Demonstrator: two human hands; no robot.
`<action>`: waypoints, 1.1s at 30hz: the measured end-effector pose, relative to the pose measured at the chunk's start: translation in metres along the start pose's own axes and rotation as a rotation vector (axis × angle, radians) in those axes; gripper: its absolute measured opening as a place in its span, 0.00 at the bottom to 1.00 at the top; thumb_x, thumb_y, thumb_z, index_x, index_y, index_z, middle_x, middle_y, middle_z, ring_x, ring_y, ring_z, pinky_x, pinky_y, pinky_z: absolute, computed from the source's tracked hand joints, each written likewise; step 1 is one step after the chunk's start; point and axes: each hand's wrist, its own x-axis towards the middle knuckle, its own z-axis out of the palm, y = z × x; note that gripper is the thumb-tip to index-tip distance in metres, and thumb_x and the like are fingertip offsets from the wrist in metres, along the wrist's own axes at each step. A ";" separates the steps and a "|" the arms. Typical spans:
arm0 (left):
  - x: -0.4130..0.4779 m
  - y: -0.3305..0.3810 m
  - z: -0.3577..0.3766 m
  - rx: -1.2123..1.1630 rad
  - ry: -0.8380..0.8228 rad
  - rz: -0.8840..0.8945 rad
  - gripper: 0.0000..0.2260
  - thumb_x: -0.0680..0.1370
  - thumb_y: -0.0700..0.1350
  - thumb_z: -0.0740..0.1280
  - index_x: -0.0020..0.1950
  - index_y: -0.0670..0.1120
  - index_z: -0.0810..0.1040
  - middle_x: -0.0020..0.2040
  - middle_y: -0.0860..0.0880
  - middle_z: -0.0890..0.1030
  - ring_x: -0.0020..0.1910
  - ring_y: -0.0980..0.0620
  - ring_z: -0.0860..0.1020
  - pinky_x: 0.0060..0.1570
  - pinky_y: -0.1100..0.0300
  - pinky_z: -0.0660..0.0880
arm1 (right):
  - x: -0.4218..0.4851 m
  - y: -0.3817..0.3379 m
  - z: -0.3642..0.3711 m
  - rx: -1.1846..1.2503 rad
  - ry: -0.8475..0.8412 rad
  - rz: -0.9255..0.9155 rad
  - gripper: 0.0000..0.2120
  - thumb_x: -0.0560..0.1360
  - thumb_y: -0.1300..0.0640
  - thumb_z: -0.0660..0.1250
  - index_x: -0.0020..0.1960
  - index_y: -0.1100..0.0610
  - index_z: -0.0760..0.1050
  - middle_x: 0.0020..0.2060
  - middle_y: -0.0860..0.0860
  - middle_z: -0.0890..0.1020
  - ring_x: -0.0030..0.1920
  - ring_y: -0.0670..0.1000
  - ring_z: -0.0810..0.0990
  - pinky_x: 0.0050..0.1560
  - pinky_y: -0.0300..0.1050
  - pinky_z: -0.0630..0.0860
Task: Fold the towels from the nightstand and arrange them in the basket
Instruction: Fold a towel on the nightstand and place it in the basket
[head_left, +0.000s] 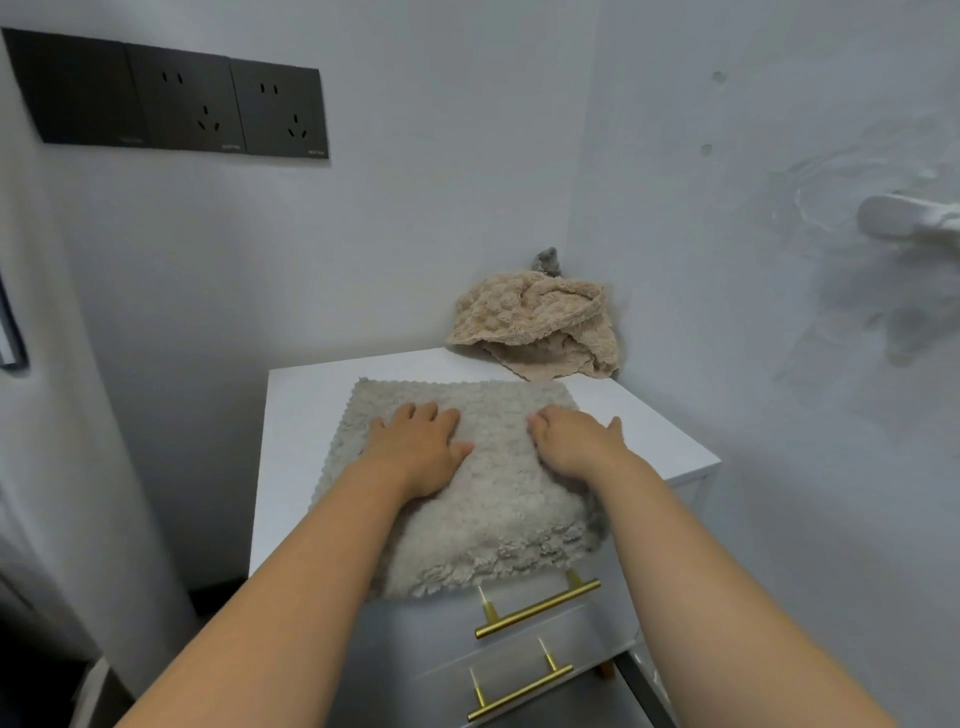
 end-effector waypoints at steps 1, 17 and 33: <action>0.000 -0.001 -0.002 0.003 -0.028 0.005 0.27 0.81 0.61 0.48 0.78 0.52 0.51 0.78 0.50 0.52 0.76 0.45 0.50 0.71 0.38 0.52 | 0.002 0.004 -0.001 -0.003 0.010 0.028 0.24 0.82 0.47 0.42 0.73 0.55 0.63 0.71 0.53 0.69 0.71 0.56 0.65 0.72 0.65 0.44; -0.009 0.000 -0.008 0.059 -0.033 0.110 0.25 0.81 0.59 0.53 0.75 0.50 0.60 0.77 0.48 0.55 0.76 0.45 0.53 0.72 0.39 0.54 | -0.037 0.014 0.003 0.122 0.180 -0.087 0.15 0.81 0.51 0.54 0.58 0.58 0.74 0.57 0.55 0.77 0.61 0.58 0.72 0.66 0.55 0.64; -0.082 0.046 0.017 0.253 -0.023 0.293 0.48 0.71 0.60 0.70 0.77 0.56 0.36 0.78 0.48 0.40 0.77 0.45 0.43 0.72 0.38 0.49 | -0.093 0.038 -0.009 0.840 0.024 0.402 0.12 0.75 0.65 0.62 0.58 0.65 0.67 0.48 0.57 0.71 0.44 0.54 0.72 0.34 0.40 0.67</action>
